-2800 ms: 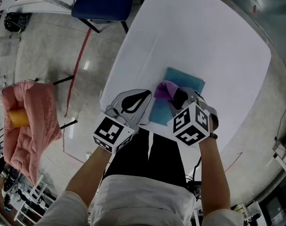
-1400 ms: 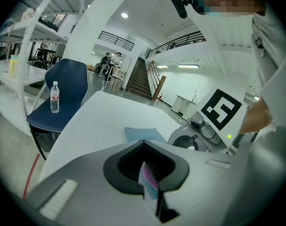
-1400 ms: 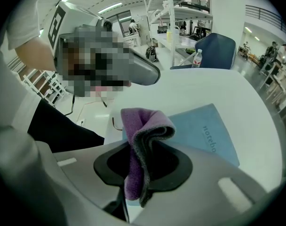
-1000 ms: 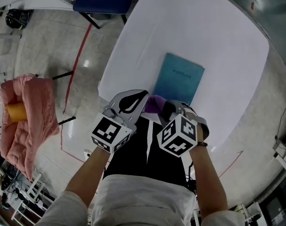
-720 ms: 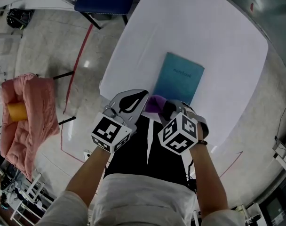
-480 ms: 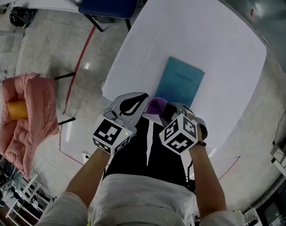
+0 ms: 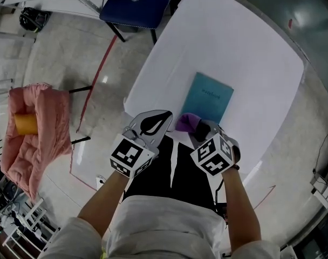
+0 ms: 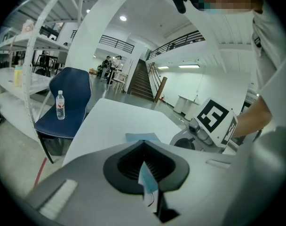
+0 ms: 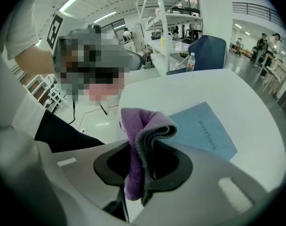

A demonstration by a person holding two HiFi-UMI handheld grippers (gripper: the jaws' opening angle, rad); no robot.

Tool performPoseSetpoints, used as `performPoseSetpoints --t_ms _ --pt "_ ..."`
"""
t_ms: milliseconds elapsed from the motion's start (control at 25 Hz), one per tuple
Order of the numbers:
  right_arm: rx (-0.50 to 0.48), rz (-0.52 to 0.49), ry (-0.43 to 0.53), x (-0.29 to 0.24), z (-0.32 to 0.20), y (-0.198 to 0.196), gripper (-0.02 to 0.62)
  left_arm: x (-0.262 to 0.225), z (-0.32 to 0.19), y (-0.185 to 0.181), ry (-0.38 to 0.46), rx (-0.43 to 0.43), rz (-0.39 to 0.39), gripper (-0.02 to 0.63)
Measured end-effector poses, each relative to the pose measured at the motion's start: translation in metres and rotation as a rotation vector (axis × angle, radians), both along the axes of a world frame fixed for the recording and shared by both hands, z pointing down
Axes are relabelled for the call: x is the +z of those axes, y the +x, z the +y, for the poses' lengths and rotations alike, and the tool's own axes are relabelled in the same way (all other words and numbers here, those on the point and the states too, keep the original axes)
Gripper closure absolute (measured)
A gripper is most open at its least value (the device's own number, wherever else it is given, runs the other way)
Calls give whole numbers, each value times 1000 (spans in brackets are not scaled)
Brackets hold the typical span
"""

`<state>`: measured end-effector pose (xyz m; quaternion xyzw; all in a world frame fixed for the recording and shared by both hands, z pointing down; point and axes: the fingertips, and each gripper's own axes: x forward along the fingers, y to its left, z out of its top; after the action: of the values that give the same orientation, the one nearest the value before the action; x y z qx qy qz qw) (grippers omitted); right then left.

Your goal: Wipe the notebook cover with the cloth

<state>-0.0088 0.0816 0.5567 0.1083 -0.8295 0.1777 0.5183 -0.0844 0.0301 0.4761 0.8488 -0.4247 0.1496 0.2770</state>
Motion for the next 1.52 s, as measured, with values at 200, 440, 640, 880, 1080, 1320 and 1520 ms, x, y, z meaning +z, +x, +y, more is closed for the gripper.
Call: performPoseSetpoints --t_ms 200,440,640,880,1080,1320,1520 --pt "54 -23 25 -26 -19 13 486 -18 -7 9 11 22 -4 606" --pt "168 -67 76 -63 -41 34 485 -50 -19 23 49 48 0 606" --pt "254 -108 93 -92 -43 50 485 -75 -21 36 71 78 -10 606" --pt "337 -168 102 -128 -44 69 485 -103 -27 46 103 94 -24 606" --pt "392 -236 110 -154 -45 78 485 -125 -30 51 120 96 -25 606" --pt "449 -315 141 -176 -50 79 485 -137 -26 59 118 112 -25 606" --pt "466 -345 153 -191 -55 83 485 -151 -29 67 146 126 -28 606"
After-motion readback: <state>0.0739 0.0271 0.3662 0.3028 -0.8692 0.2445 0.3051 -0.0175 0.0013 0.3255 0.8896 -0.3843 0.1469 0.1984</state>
